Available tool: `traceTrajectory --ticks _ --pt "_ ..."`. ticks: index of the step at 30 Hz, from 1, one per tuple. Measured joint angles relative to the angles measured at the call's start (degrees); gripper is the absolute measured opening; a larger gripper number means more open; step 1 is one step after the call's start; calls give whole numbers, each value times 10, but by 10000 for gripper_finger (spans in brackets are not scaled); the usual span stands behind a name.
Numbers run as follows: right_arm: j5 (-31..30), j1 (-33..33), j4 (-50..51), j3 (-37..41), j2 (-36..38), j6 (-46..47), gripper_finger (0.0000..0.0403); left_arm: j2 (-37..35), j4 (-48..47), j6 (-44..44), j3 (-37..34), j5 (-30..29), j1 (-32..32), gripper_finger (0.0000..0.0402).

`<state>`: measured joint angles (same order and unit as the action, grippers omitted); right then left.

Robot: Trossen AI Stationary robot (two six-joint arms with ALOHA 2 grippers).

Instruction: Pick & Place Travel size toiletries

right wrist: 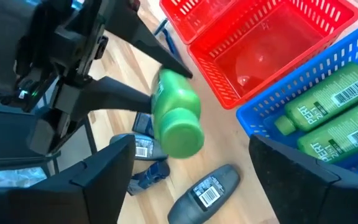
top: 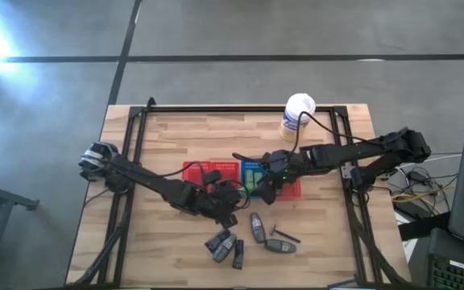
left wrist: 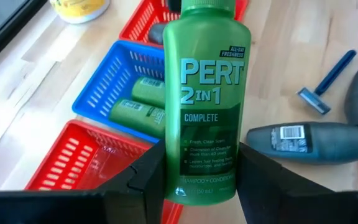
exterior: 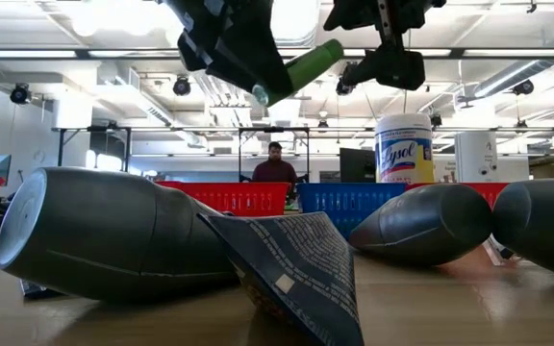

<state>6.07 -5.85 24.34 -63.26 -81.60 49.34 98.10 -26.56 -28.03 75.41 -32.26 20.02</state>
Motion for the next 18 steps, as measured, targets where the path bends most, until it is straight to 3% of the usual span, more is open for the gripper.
traceTrajectory --ticks 10,18 --pt "0 0 -27 1 0 11 335 0 31 21 -1 -1 -11 158" --pt "0 0 -28 4 0 21 304 0 58 35 -1 -2 -12 158"
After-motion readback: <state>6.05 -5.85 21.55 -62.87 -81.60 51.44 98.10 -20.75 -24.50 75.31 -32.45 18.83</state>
